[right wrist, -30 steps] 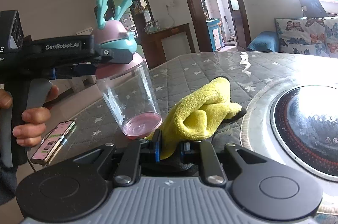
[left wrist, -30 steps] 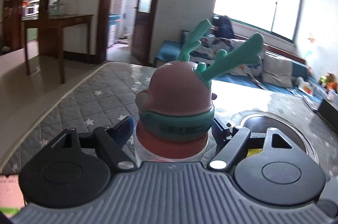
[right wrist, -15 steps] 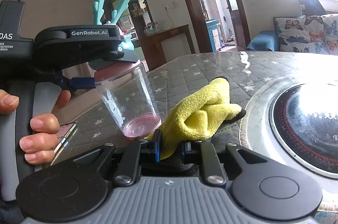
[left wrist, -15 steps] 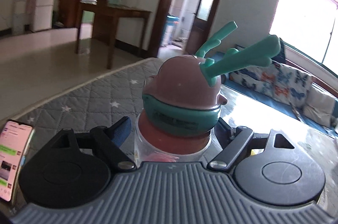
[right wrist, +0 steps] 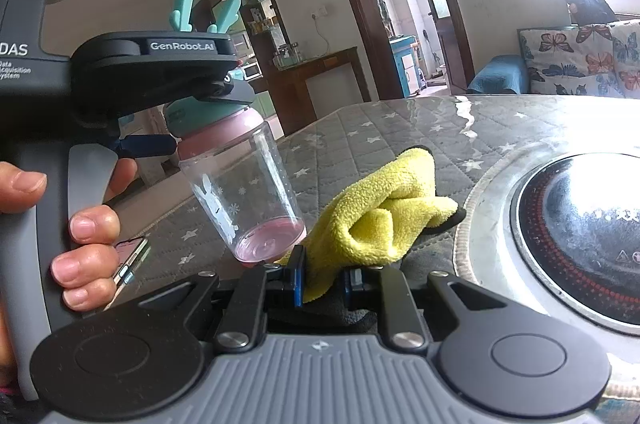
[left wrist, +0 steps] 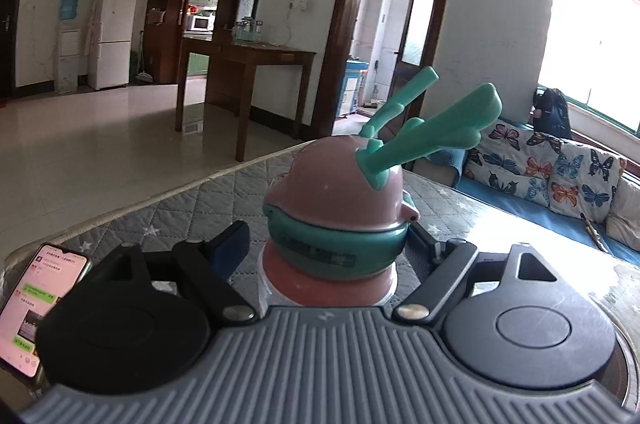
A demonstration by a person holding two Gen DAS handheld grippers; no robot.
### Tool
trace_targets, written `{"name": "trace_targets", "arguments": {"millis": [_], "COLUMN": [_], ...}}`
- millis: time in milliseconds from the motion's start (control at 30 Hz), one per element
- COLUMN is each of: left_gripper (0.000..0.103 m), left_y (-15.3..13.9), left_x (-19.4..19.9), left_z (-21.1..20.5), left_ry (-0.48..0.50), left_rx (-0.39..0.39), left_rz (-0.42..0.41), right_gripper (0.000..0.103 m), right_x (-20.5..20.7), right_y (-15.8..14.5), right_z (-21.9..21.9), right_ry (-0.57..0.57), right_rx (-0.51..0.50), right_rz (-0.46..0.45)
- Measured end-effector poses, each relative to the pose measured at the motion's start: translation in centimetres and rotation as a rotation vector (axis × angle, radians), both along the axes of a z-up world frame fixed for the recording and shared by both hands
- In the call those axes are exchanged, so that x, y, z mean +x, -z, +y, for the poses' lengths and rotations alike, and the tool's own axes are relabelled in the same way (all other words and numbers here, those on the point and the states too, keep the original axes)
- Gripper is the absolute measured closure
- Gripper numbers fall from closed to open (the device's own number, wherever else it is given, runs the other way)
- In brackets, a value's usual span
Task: Clean container
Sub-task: 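Rub the cloth against the bottle's lower body with the right tool while the left tool holds it, then roll the right tool and wipe under the bottle while the left tool holds it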
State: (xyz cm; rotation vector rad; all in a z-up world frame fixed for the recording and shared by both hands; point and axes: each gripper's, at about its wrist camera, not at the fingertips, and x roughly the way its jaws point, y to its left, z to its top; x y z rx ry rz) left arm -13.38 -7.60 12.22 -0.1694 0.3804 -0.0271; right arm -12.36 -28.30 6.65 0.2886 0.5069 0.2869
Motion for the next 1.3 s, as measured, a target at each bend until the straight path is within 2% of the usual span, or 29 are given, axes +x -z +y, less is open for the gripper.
{"name": "trace_targets", "arguments": {"millis": [67,367,567,767,867,1033,1167,1300], "left_gripper": [0.032,0.032,0.032,0.032,0.032,0.032,0.032,0.032], "left_y": [-0.1,0.1,0.8,1.2,1.4,1.8,1.9,1.9], "left_x": [0.0,0.4,0.2,0.6,0.9,0.7,0.8,1.1], "left_z": [-0.1,1.2,3.2,5.4,6.1,6.1,6.3,6.6], "left_ry": [0.019,0.153,0.289,0.446,0.484,0.504,0.509,0.511], "left_rx": [0.021,0.049,0.057,0.057,0.044,0.05,0.051,0.048], "left_rz": [-0.006,-0.001,-0.007,0.001,0.009,0.002,-0.005,-0.007], "right_gripper": [0.085,0.084,0.085,0.087,0.087,0.087,0.087,0.087], "right_x": [0.0,0.5,1.2,2.1,2.6,3.6,4.9,6.6], "right_y": [0.0,-0.4,-0.4,0.1,-0.2,-1.4,-1.9,-0.8], "right_z": [-0.1,-0.7,-0.7,-1.4,-1.6,-1.6,-2.4,-3.1], "right_ry": [0.004,0.032,0.03,0.031,0.018,-0.026,-0.059,-0.101], "right_rx": [0.011,0.069,0.083,0.185,0.236,0.368,0.561,0.752], "right_rz": [0.004,0.0,-0.008,0.021,0.007,-0.024,-0.046,-0.013]}}
